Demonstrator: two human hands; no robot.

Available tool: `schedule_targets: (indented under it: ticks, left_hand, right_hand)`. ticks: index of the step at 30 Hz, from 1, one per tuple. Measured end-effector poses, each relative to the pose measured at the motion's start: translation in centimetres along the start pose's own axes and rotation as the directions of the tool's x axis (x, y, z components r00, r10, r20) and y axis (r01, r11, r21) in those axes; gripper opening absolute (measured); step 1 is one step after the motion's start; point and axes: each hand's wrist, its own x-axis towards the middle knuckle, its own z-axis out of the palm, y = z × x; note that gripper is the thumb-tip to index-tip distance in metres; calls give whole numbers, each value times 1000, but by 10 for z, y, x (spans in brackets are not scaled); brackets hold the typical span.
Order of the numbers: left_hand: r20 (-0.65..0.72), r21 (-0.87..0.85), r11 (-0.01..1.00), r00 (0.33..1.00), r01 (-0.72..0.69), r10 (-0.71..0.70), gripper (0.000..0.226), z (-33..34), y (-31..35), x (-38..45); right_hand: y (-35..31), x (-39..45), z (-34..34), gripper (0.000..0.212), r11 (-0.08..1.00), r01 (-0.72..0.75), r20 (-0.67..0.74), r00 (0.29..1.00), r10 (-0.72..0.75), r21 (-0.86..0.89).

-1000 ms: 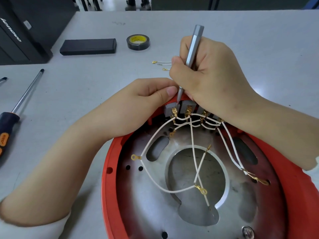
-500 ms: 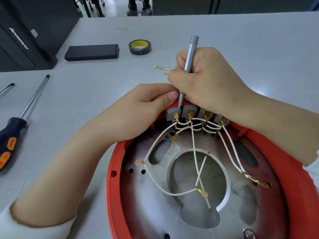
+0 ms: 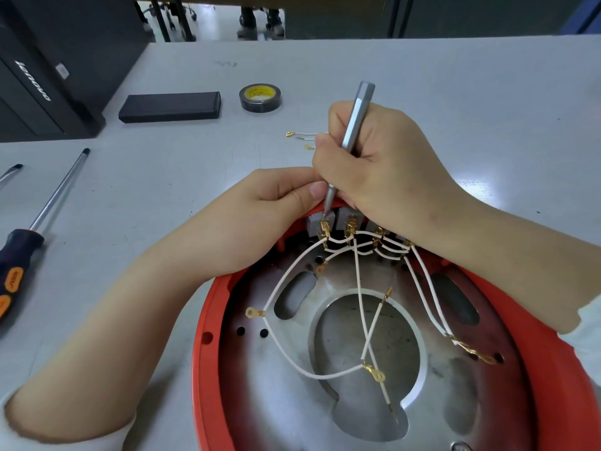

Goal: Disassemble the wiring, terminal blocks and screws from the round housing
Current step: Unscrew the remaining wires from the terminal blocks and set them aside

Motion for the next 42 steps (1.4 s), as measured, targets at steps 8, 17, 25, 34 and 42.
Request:
schedule_targets:
  ticks: [8,17,25,34,42]
  left_hand:
    - [-11,-2,1000,1000,-14,14,27,1,0,-1]
    - [-11,0,999,999,37,-37,29,2,3,0]
    - [-39,101,992,997,77,-73,28,0,4,0]
    - [-14,40,999,1000,12,-12,29,1,6,-1]
    - [-24,32,999,1000,-15,16,30,3,7,-1]
  right_hand:
    - [-1,-3,1,30,1000,23,-27,999,-23,-7]
    - [0,9,0,40,993,-109,80,991,104,56]
    - [-3,17,1,40,988,-153,152,978,146,35]
    - [1,5,0,37,995,-73,54,996,70,64]
    - [0,2,0,32,999,-42,37,998,41,30]
